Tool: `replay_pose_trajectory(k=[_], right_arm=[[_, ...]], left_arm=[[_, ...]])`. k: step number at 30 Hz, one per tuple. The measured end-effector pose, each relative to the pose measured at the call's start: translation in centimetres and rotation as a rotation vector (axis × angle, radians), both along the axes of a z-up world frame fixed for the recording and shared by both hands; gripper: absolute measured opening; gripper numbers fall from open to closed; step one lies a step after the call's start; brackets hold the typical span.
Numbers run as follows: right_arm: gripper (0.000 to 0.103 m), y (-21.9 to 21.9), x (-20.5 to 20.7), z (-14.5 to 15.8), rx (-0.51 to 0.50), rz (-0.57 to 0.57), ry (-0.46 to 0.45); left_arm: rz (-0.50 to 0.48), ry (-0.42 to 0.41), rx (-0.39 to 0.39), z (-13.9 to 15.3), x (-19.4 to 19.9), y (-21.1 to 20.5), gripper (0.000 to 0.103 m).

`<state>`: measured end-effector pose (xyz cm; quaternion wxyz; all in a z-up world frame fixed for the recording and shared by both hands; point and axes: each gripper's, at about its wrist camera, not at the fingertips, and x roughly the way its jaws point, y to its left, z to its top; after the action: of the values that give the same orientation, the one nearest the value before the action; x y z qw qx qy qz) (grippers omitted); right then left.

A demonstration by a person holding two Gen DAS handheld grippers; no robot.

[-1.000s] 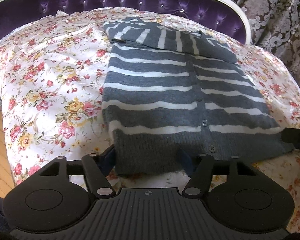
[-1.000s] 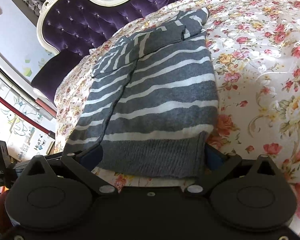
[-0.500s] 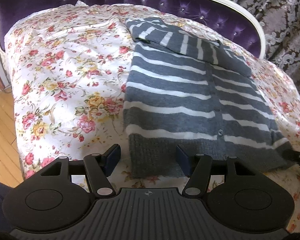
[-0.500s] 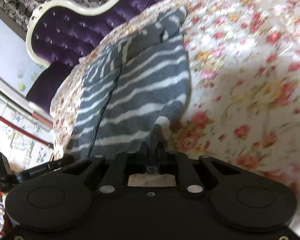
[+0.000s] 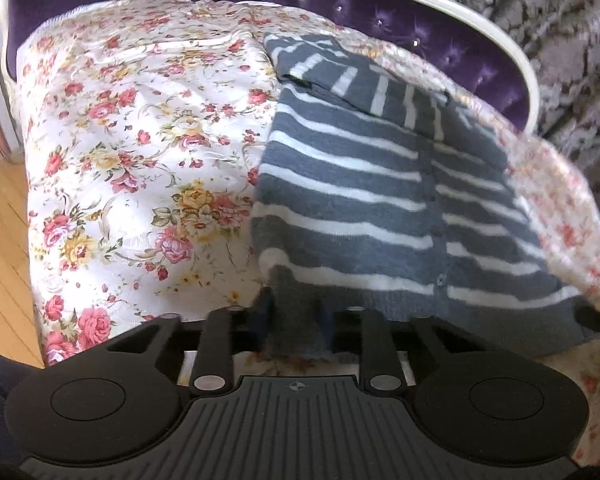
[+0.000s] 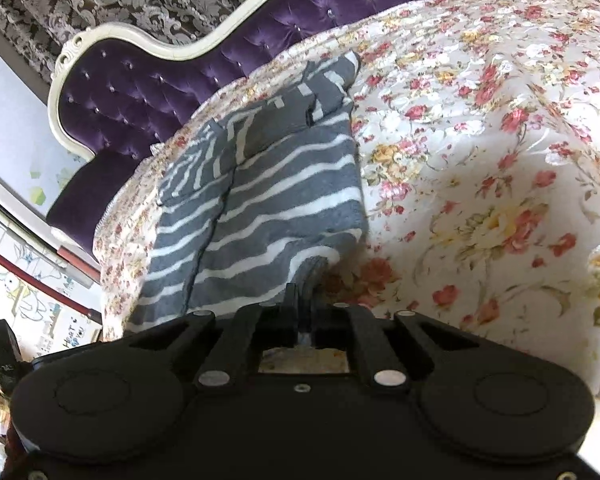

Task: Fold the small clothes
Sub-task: 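Grasp the ribbed hem end of the cardigan with both grippers, then lift the held hem end and fold it toward the collar with both grippers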

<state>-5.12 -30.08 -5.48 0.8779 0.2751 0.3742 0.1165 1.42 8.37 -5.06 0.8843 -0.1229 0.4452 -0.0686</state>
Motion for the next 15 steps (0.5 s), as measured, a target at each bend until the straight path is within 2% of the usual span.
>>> replay_pose_trajectory(k=[1, 3, 4, 9, 15], right_arm=[[0.011, -0.1, 0.0, 0.2, 0.006, -0.002, -0.01], [0.011, -0.3, -0.1, 0.6, 0.016, -0.005, -0.034], [0.011, -0.3, -0.1, 0.8, 0.019, -0.006, -0.044], [0.011, -0.2, 0.7, 1.8, 0.033, 0.0, -0.094], [0.011, -0.2, 1.6, 2.9, 0.063, 0.001, -0.134]], left_arm=[[0.008, -0.02, -0.039, 0.1, -0.1, 0.6, 0.006], [0.033, -0.055, -0.114, 0.4, -0.4, 1.7, 0.005], [0.046, -0.06, -0.127, 0.6, -0.3, 2.0, 0.005], [0.032, -0.102, -0.107, 1.8, 0.3, 1.8, 0.005], [0.03, -0.154, -0.125, 3.3, 1.2, 1.8, 0.005]])
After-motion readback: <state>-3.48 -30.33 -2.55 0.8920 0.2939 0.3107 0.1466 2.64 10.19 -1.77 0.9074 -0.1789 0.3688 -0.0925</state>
